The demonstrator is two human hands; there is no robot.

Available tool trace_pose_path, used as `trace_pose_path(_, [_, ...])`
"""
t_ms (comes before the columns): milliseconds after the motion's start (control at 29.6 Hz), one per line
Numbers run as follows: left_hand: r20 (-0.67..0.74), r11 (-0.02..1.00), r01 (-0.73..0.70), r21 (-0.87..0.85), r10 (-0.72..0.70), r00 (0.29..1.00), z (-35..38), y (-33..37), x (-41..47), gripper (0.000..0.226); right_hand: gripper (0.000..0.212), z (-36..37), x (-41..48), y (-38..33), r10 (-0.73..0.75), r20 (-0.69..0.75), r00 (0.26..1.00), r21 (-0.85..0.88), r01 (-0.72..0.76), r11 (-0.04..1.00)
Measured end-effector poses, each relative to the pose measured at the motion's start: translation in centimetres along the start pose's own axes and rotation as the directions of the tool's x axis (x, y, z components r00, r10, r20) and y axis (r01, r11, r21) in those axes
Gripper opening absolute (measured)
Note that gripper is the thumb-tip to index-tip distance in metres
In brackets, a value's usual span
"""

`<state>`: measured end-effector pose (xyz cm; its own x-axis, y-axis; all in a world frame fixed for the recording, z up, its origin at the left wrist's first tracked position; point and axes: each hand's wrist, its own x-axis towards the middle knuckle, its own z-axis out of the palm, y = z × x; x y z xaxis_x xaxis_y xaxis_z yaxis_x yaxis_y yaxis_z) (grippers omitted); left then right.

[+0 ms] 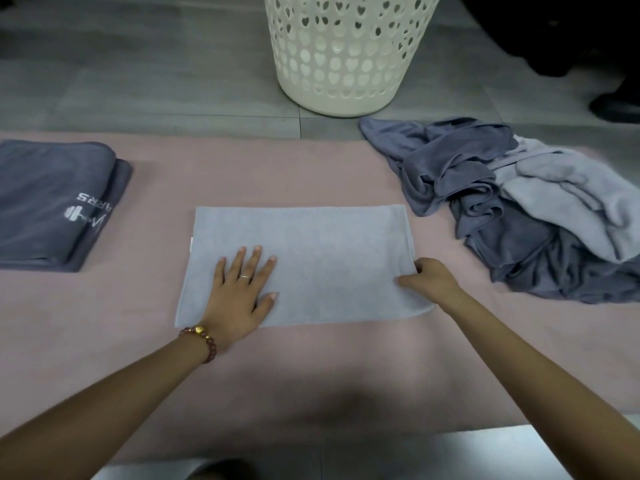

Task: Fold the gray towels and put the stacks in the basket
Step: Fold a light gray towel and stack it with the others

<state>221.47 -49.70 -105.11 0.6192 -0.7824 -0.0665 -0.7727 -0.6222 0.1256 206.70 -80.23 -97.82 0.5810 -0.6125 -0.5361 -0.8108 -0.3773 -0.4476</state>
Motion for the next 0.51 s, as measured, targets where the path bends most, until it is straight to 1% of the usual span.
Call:
trace_pose_path(34, [-0.003,0.999,-0.003,-0.038,0.003,1.000,-0.1,-0.2,0.1,0.069,0.022,-0.2,-0.5,-0.6,-0.024,-0.006,1.000,-0.022,0.023,0.999])
trace_pose_path(68, [-0.015,0.992,0.004,-0.129,-0.006,1.000,-0.3,-0.3,0.2,0.071,0.020,-0.6,-0.9,-1.5,-0.046,0.000,0.999,-0.045,0.046,0.998])
trace_pose_path(101, [-0.014,0.959,0.033,-0.282,-0.038,0.999,-0.7,-0.6,0.4,0.071,0.022,-1.0,-1.6,-2.7,-0.066,0.009,0.998,-0.088,0.067,0.994])
trace_pose_path(135, [0.003,0.885,0.076,-0.459,-0.083,0.997,-1.3,-0.9,0.6,0.066,0.028,-1.4,-1.9,-3.9,-0.090,0.019,0.996,-0.154,0.091,0.984])
trace_pose_path(169, [0.013,0.777,0.100,-0.622,-0.117,0.993,-2.2,-1.1,0.8,0.053,0.035,-1.9,-2.5,-5.2,-0.111,0.009,0.994,-0.226,0.110,0.968])
trace_pose_path(203, [0.011,0.660,0.101,-0.744,-0.139,0.990,-3.1,-1.2,1.0,0.035,0.041,-2.2,-3.1,-6.5,-0.140,-0.017,0.990,-0.287,0.129,0.949])
trace_pose_path(237, [0.000,0.570,0.098,-0.816,-0.169,0.986,-4.1,-1.6,0.8,0.022,0.046,-2.1,-3.7,-8.5,-0.185,-0.050,0.981,-0.342,0.158,0.926])
trace_pose_path(271, [0.010,0.496,0.106,-0.862,-0.192,0.981,-5.0,-1.9,0.5,0.019,0.049,-2.0,-4.3,-10.2,-0.248,-0.100,0.964,-0.391,0.192,0.900])
trace_pose_path(304, [0.042,0.410,0.127,-0.903,-0.209,0.977,-5.8,-1.9,0.4,0.018,0.045,-1.6,-5.1,-11.8,-0.326,-0.153,0.933,-0.447,0.229,0.865])
trace_pose_path(338, [0.091,0.297,0.164,-0.941,-0.244,0.965,-6.5,-2.0,0.4,0.021,0.038,-1.0,-6.0,-13.4,-0.422,-0.181,0.888,-0.512,0.281,0.812])
trace_pose_path(406, [0.234,0.021,0.253,-0.967,-0.318,0.919,-7.2,-2.4,1.0,0.030,0.029,1.9,-8.0,-16.3,-0.608,-0.166,0.776,-0.625,0.395,0.674])
trace_pose_path(440, [0.312,-0.119,0.289,-0.950,-0.333,0.890,-7.2,-2.7,1.2,0.033,0.032,4.0,-8.9,-17.1,-0.720,-0.166,0.674,-0.686,0.445,0.575])
trace_pose_path(473, [0.380,-0.245,0.311,-0.918,-0.327,0.865,-7.2,-2.9,1.3,0.036,0.037,6.1,-9.8,-17.6,-0.801,-0.167,0.575,-0.714,0.490,0.500])
trace_pose_path(507, [0.430,-0.331,0.328,-0.885,-0.308,0.849,-6.9,-3.1,1.3,0.040,0.040,7.9,-10.7,-17.7,-0.835,-0.136,0.534,-0.693,0.551,0.465])
